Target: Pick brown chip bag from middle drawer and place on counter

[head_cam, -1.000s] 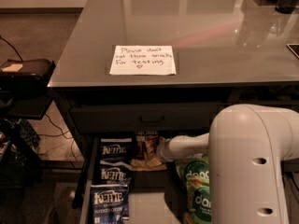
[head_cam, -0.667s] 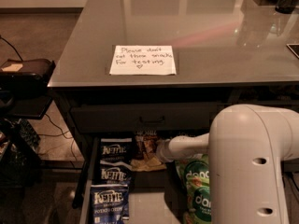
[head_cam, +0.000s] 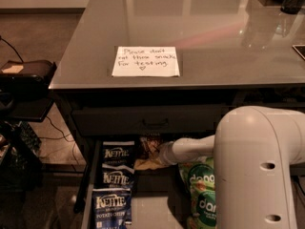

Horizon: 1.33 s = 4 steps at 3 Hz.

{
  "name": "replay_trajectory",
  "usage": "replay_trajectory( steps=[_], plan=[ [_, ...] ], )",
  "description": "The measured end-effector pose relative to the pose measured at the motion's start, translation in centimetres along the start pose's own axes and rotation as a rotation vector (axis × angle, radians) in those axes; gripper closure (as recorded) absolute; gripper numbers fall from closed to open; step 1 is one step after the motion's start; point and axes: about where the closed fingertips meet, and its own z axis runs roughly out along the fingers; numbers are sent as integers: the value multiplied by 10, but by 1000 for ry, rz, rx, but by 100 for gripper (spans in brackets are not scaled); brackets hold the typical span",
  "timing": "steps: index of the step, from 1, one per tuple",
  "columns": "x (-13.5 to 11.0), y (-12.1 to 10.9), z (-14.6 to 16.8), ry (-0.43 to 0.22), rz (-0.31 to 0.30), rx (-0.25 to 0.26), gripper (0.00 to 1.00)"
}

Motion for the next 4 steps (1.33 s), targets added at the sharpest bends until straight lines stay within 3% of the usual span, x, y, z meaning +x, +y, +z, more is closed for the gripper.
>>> replay_trajectory(
  steps=[1,3,4],
  plan=[
    [-2,0,-2,0,0,0,100],
    [-22,-6,-47,-50,35,17,100],
    [-31,0,-70,-62,31,0,100]
  ],
)
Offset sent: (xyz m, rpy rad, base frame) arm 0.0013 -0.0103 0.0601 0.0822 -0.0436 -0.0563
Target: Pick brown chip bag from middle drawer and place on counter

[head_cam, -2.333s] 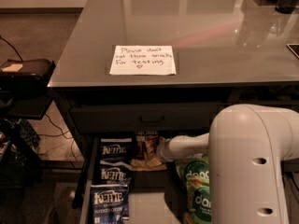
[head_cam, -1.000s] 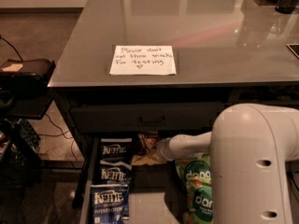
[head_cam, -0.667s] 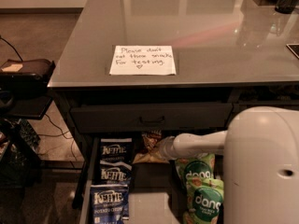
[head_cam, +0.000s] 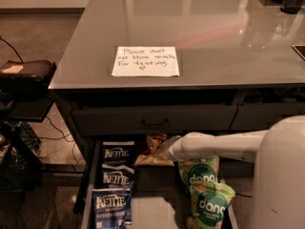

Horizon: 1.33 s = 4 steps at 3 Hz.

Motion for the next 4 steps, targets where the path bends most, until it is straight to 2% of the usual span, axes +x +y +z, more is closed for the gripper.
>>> replay_trajectory(
  steps=[1,2,4],
  plan=[
    [-8,15,-21,-4,-25,-41,100],
    [-5,32,-41,1,-44,-86,100],
    [27,66,-83,49,-28,-152,100]
  ],
)
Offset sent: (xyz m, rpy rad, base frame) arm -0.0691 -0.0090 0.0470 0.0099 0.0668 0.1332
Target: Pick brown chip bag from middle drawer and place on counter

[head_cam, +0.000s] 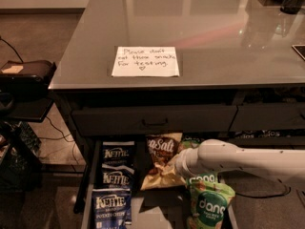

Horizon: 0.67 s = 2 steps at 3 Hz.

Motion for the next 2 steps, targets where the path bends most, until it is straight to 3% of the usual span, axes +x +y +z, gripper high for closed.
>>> replay_trajectory(
  steps=[2],
  plan=[
    [35,50,-30,71,33,-89,100]
  ],
)
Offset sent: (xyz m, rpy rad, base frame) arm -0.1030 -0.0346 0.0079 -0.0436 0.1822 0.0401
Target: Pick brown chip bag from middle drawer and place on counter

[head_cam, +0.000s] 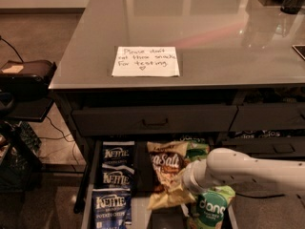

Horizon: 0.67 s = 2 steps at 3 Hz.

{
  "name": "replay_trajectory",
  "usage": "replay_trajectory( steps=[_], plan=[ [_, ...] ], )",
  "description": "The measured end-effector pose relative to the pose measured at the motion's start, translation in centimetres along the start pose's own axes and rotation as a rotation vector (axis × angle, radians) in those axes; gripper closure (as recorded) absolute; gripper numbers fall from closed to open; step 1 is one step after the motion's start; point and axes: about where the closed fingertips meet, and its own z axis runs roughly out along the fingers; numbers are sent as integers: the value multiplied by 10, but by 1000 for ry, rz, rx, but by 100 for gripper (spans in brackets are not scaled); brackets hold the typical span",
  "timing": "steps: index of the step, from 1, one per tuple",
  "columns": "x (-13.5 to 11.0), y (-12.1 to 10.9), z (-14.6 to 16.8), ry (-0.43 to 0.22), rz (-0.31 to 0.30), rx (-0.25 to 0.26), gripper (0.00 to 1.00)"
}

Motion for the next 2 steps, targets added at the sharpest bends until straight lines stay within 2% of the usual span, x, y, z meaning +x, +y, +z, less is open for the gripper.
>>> replay_trajectory(
  steps=[1,2],
  plan=[
    [10,27,-14,19,4,-39,100],
    [-2,48,-36,-17,-31,-50,100]
  ],
)
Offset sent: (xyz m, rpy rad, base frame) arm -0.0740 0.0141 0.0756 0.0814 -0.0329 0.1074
